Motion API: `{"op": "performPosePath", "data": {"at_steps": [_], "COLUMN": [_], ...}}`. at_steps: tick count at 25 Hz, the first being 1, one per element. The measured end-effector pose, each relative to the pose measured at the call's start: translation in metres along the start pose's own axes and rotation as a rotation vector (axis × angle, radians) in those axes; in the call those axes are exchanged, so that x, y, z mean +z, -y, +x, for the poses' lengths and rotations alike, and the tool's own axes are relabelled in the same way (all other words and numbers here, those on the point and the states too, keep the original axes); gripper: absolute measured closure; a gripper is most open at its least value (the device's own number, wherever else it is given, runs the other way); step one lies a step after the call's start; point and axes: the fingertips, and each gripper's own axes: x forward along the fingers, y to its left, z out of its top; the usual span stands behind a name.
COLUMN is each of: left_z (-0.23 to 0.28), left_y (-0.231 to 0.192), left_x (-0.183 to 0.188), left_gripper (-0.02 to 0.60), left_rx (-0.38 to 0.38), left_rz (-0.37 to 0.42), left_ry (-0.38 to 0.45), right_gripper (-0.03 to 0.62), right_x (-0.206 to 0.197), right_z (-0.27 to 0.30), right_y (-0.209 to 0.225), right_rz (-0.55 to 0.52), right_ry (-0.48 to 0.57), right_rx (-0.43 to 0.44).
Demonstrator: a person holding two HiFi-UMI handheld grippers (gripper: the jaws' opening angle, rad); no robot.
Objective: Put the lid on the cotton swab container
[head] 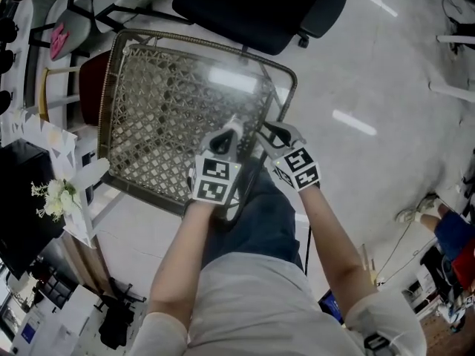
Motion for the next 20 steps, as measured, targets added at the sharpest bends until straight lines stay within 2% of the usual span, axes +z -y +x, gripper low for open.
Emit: {"op": "performPosePath", "data": {"at_steps": [2,12,20], "left_z": [-0.002,-0.05,-0.105], "left_y": [0.0,-0.018,-0.039], "left_x": [0.003,0.012,-0.01], "left_gripper": [0.572,0.572,0.572], "left_rx": [-0.002,0.019,0.032], "left_rz": [-0.022,-0.034,-0.056], "left_ry": [0.006,0.095,0.135], "right_gripper": [0.487,0.487,0.487], "right_x": [0.006,0.035,0.062], "right_z": [-0.004,-0.018,-0.029], "right_y": [-0.002,-0.035,-0.081], "right_rz": [0.006,-0.025,-0.043], "right_ry": [0.011,0.04,0.061], "right_rx": [-0.015,-0.041,-0.075]}}
